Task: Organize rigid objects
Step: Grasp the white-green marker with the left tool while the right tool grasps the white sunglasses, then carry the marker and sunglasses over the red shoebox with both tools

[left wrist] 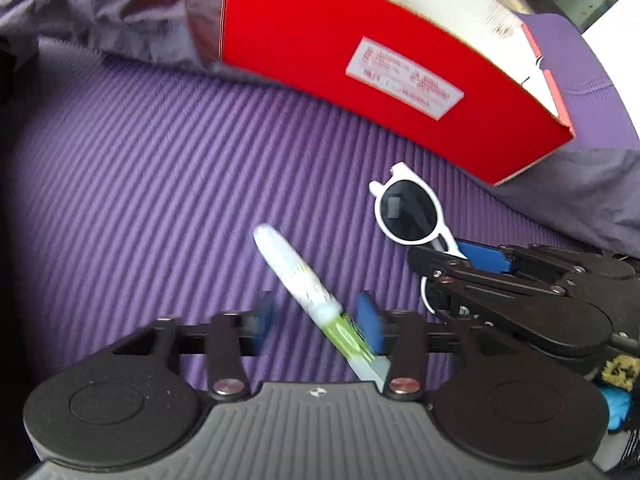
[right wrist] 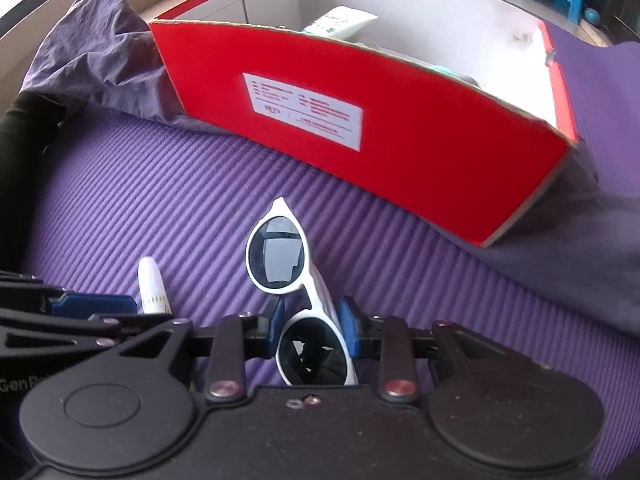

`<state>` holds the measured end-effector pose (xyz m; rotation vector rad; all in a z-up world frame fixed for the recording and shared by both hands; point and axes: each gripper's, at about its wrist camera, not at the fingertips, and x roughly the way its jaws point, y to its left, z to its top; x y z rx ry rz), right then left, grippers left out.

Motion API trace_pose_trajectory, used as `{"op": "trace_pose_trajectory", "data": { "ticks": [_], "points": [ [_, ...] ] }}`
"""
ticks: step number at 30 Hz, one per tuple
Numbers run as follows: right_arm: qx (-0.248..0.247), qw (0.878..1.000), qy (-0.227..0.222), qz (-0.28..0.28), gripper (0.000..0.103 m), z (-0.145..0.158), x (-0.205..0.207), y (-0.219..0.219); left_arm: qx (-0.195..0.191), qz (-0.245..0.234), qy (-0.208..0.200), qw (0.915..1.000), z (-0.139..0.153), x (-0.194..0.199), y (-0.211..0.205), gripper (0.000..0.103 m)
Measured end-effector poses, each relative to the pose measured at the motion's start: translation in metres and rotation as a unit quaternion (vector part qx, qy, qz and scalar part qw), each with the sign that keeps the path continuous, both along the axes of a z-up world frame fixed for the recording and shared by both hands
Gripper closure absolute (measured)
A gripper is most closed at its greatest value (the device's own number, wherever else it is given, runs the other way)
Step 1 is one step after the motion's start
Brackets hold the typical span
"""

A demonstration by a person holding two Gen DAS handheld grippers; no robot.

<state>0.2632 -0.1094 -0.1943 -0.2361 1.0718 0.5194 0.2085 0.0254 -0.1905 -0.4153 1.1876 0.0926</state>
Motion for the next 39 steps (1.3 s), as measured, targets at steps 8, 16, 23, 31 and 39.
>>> {"op": "trace_pose_trajectory", "data": {
  "ticks": [8,16,23,31,39],
  "points": [
    [0.018,1.000,0.005,-0.025,0.074,0.007,-0.013,-0.029,0.009,0.024,0.012,0.9996,-0.005,-0.001,-0.012,0.048],
    [0.027,0.999,0.005,-0.035,0.074,0.011,-0.023,-0.039,0.064,-0.003,-0.005,0.9979,-0.002,0.002,-0.029,0.083],
    [0.032,0.998,0.001,-0.050,0.074,0.022,-0.033,-0.045,0.068,-0.003,-0.021,0.9974,0.008,-0.002,-0.017,0.085],
    [0.054,0.996,-0.020,-0.070,0.074,0.061,-0.042,-0.052,0.053,-0.017,-0.057,0.9968,0.050,-0.006,-0.009,0.086],
    [0.071,0.992,-0.053,-0.088,0.074,0.106,-0.034,-0.055,0.063,-0.042,-0.099,0.9922,0.097,0.006,-0.003,0.086]
  ]
}}
